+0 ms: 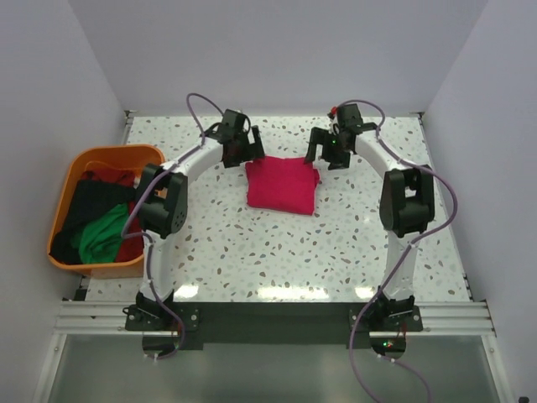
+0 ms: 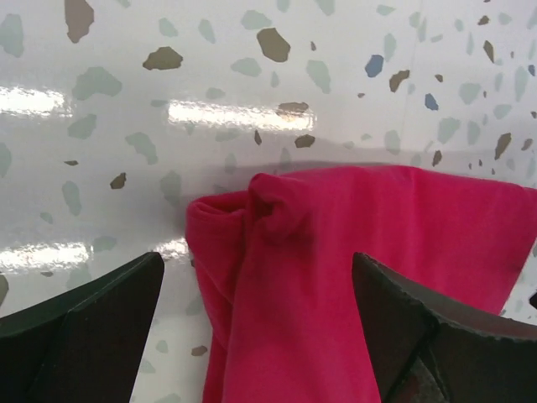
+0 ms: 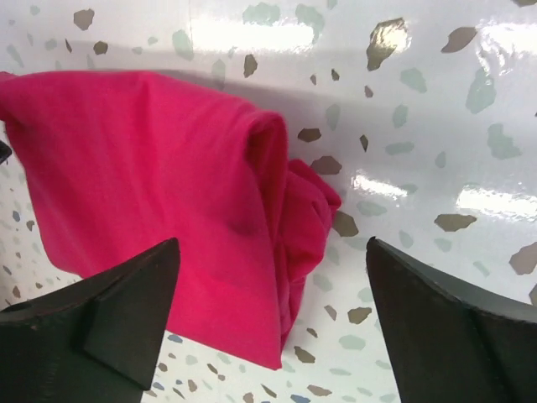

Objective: Fold and stack the t-shirts
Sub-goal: Fold the tshirt, then neatly place the folded tshirt to the corner

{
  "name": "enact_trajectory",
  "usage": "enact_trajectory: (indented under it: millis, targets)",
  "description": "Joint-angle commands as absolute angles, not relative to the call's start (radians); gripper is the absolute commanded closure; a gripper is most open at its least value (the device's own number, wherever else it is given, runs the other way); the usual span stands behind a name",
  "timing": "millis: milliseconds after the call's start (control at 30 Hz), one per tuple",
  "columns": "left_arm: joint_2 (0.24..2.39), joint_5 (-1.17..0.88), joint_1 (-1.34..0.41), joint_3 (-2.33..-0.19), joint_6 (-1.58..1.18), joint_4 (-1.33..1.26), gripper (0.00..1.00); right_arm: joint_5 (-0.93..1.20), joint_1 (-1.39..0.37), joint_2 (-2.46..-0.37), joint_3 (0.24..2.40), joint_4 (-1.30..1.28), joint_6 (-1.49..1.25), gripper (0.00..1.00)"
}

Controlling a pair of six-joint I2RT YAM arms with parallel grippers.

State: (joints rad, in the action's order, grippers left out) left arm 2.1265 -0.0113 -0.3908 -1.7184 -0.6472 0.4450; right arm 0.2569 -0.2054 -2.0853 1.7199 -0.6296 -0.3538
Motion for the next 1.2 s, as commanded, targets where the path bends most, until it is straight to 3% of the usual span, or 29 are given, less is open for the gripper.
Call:
enact_trajectory:
  millis: [0,267,467,700,767,800,867,900,967,1000,1033,1167]
  targets:
    - [2.126,-0.011,-0.368,-1.815,-0.604,0.471,0.0,0.279,-0.192,-2.065,1.795,-0.66,-0.325,0.01]
    - [1.977,-0.035,-0.368,-1.577,-0.584,0.355,0.0,0.235,-0.247,-1.931,1.571,-0.581,-0.339,0.01]
    - [1.988,-0.043,-0.368,-1.552,-0.58,0.344,0.0,0.131,-0.307,-1.956,1.542,-0.526,-0.411,0.04]
    - [2.017,-0.034,-0.368,-1.54,-0.578,0.353,0.0,-0.004,-0.339,-2.039,1.562,-0.518,-0.512,0.3]
    - [2.01,-0.017,-0.368,-1.525,-0.578,0.353,0.0,-0.026,-0.342,-2.06,1.563,-0.523,-0.528,0.34]
    - [2.0,-0.014,-0.368,-1.519,-0.578,0.354,0.0,-0.028,-0.341,-2.066,1.562,-0.517,-0.532,0.41]
    - [1.981,-0.018,-0.368,-1.497,-0.578,0.356,0.0,-0.02,-0.341,-2.088,1.557,-0.505,-0.531,0.45]
    - [1.971,-0.031,-0.368,-1.488,-0.575,0.363,0.0,-0.003,-0.341,-2.094,1.557,-0.491,-0.526,0.58]
    - [1.922,-0.049,-0.368,-1.442,-0.562,0.367,0.0,-0.021,-0.337,-2.106,1.565,-0.479,-0.522,0.72]
    - [1.896,-0.048,-0.368,-1.422,-0.557,0.368,0.0,-0.032,-0.333,-2.117,1.571,-0.466,-0.522,0.92]
    - [1.869,-0.043,-0.368,-1.372,-0.551,0.365,0.0,-0.046,-0.316,-2.124,1.575,-0.462,-0.525,1.0]
    - [1.677,0.026,-0.367,-1.253,-0.529,0.376,0.0,-0.061,-0.236,-2.174,1.679,-0.509,-0.496,1.0]
